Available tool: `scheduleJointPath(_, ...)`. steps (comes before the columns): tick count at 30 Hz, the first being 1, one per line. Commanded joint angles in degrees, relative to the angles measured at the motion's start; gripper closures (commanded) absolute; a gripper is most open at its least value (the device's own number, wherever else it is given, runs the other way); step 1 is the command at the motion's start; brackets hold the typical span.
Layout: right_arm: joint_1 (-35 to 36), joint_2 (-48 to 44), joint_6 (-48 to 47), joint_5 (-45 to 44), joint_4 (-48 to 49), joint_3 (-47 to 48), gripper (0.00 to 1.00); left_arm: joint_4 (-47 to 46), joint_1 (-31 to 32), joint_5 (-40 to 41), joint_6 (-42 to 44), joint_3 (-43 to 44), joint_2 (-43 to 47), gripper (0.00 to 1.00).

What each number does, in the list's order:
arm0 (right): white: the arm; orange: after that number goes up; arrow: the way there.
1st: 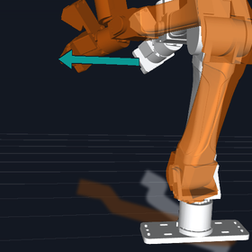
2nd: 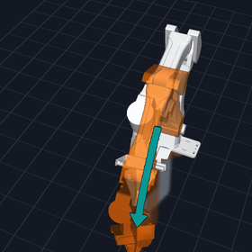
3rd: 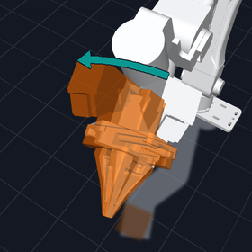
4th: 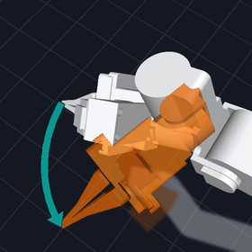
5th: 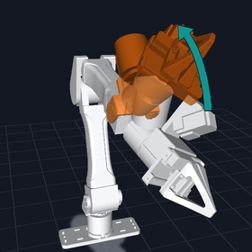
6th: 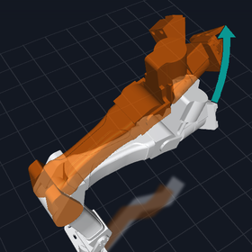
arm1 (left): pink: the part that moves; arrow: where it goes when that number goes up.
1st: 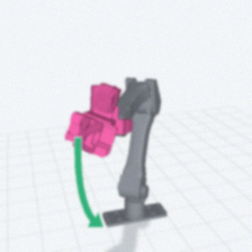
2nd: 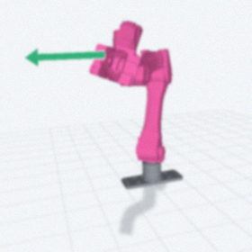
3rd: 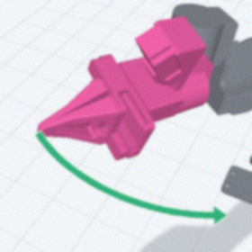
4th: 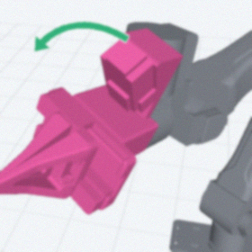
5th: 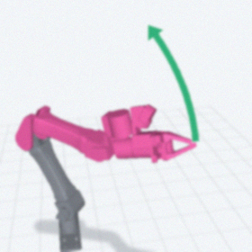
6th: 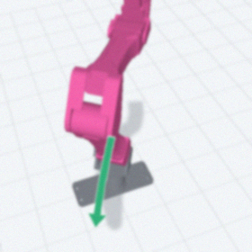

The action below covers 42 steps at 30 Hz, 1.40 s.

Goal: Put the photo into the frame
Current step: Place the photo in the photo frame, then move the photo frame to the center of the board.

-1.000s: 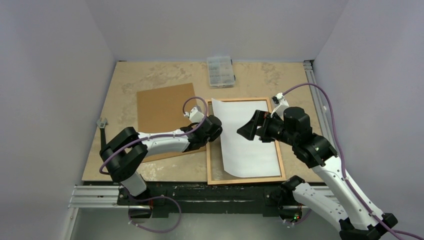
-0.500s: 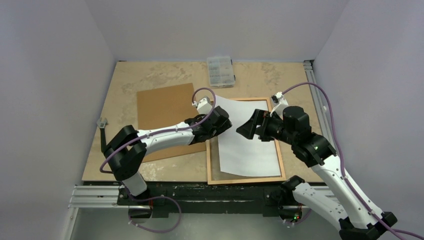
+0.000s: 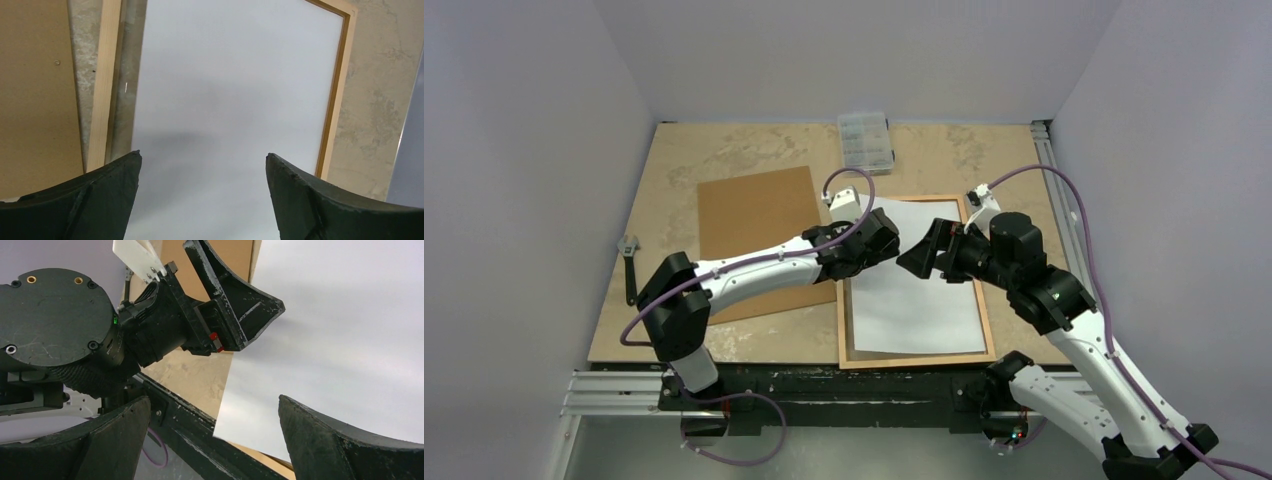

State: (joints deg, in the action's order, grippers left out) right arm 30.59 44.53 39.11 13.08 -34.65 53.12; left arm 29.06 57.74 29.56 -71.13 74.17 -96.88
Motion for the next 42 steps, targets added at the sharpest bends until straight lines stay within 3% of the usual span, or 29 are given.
scheduleJointPath(1,0.1,-0.9,0.7,1.0,1.8,0.4,0.02,8.1,0.7,6.5,2.1,2.9,1.5,0.08)
scheduleJointPath(7,0.1,-1.1,0.7,1.3,1.8,0.4,0.02,10.9,0.6,10.1,5.0,0.1,7.8,0.0)
scheduleJointPath(11,0.1,-0.5,0.6,1.5,2.0,-0.2,0.02,8.3,-1.3,7.6,8.2,-5.3,12.8,0.0)
scheduleJointPath(17,0.0,0.0,0.8,2.1,2.7,-1.5,0.02,-10.1,-11.5,-11.3,11.8,-21.1,19.1,0.01)
scheduleJointPath(22,0.0,0.2,0.7,2.4,3.0,-1.9,0.02,-22.2,-15.6,-25.2,13.0,-27.0,13.8,0.03)
scheduleJointPath(31,0.1,-0.1,0.7,3.2,2.5,-2.6,0.02,-36.0,-14.0,-33.5,10.1,-25.0,-2.6,0.11)
scheduleJointPath(37,0.0,0.1,0.7,3.2,2.7,-2.5,0.02,-29.6,-10.2,-31.5,11.9,-16.8,-5.8,0.11)
scheduleJointPath(42,0.1,0.0,0.6,3.2,2.6,-2.6,0.02,-25.7,-9.5,-29.9,11.6,-15.2,-4.6,0.11)
